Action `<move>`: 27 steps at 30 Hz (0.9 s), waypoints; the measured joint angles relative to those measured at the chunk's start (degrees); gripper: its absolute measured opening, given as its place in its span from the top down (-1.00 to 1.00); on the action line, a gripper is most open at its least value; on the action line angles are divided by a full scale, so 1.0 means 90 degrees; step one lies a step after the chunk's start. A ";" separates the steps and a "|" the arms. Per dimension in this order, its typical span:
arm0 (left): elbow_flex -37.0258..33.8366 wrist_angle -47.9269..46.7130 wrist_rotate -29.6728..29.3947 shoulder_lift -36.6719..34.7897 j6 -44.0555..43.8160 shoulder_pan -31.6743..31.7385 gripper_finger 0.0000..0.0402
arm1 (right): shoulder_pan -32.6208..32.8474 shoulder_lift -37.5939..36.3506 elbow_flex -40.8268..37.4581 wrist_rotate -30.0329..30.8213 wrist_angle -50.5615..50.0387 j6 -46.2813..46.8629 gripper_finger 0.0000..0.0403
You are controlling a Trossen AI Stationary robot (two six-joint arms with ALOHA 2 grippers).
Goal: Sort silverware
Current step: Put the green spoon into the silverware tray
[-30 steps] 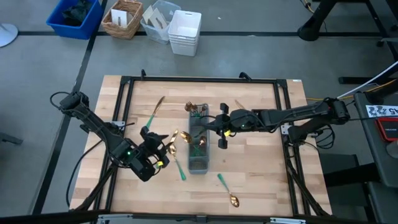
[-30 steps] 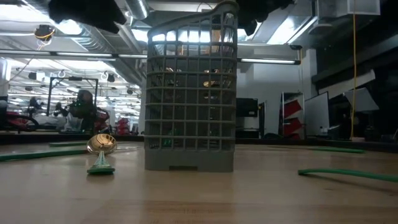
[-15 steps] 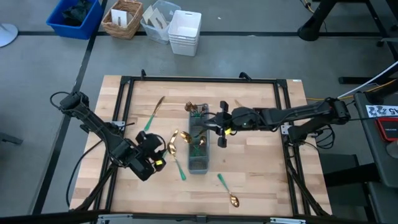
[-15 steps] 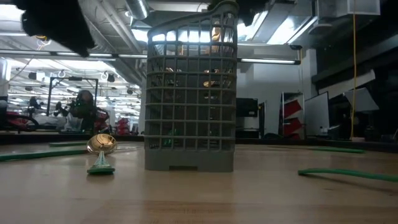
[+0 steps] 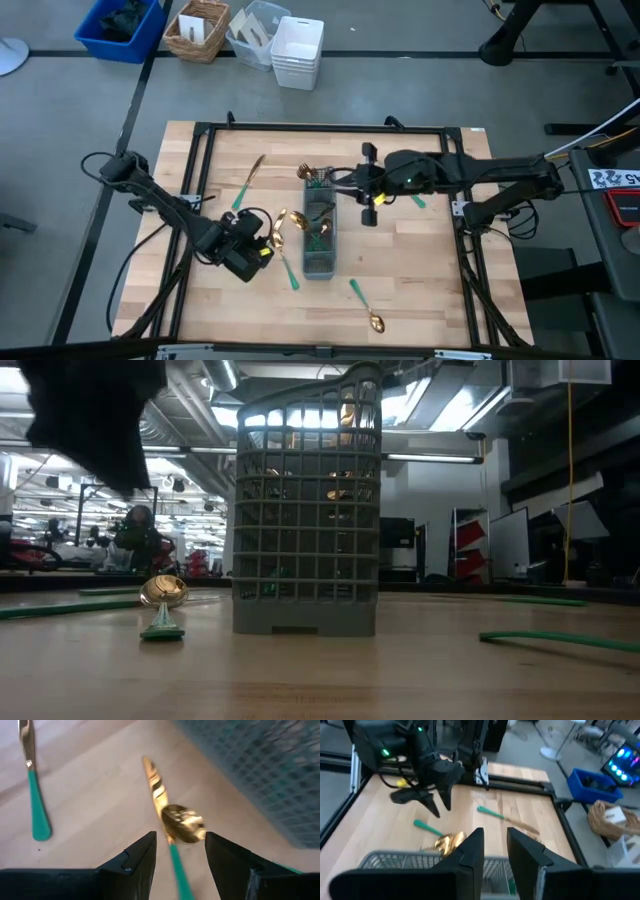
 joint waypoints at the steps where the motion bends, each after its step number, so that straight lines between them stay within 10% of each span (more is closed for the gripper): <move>1: -0.0157 0.0157 0.0046 0.0048 -0.0014 0.0058 0.19 | 0.0048 0.0000 0.0165 0.0009 -0.0289 0.0039 0.56; 14: -0.1950 0.2733 0.0623 0.0079 -0.0006 0.0710 0.36 | 0.0908 -0.0036 0.0980 0.0832 -0.2277 0.0372 0.56; 27: -0.2129 0.3356 0.0723 0.0074 0.0712 0.1144 0.37 | 0.1111 -0.0039 0.0980 0.1045 -0.3054 0.1226 0.56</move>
